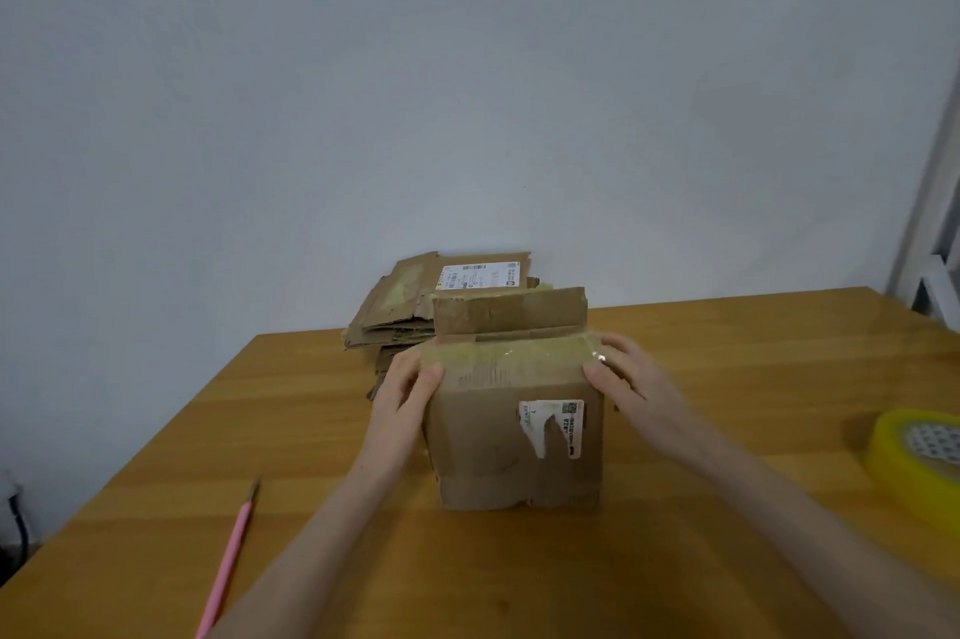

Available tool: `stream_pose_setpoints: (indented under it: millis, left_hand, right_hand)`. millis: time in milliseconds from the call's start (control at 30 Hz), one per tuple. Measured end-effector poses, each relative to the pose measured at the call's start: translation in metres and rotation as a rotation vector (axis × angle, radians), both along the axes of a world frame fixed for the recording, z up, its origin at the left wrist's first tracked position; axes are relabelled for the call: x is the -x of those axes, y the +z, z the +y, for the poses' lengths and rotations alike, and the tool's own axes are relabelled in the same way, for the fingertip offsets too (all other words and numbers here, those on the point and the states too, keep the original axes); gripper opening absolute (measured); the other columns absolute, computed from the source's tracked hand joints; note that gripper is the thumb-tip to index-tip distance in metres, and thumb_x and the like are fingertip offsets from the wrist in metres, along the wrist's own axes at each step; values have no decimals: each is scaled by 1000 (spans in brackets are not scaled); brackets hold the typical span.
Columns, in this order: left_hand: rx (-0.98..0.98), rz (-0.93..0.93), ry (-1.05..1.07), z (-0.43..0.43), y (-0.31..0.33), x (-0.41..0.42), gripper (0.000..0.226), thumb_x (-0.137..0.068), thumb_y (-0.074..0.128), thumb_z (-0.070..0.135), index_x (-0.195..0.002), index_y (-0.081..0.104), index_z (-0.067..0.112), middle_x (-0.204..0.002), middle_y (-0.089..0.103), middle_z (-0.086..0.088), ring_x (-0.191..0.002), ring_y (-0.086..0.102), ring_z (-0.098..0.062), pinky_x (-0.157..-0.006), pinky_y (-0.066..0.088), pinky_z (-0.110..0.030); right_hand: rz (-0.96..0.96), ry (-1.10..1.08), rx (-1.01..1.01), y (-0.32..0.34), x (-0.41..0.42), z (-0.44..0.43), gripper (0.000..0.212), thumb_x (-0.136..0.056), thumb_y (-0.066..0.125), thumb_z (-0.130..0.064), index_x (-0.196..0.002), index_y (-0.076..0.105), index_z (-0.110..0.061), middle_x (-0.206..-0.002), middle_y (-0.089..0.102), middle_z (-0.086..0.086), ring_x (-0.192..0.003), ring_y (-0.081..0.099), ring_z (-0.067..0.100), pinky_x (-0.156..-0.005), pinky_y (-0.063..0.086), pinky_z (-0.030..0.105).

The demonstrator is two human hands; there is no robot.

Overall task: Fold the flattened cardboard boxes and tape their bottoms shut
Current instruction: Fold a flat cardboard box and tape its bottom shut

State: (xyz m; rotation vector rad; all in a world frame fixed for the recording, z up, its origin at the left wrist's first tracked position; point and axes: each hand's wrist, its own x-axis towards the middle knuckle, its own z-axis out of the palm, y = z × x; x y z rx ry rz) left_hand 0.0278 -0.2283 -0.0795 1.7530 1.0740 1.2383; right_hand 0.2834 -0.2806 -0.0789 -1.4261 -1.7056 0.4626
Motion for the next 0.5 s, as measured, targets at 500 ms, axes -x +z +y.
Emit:
stream_pose_setpoints:
  millis: [500]
  left_hand:
    - [-277, 711, -76, 22, 48, -3, 33, -95, 52, 33, -128, 53, 28, -130, 45, 13, -113, 42, 0, -103, 39, -32]
  right_hand:
    - [28, -27, 99, 20, 2, 2, 84, -87, 55, -42, -150, 3, -26, -154, 16, -5, -118, 44, 11, -94, 43, 34]
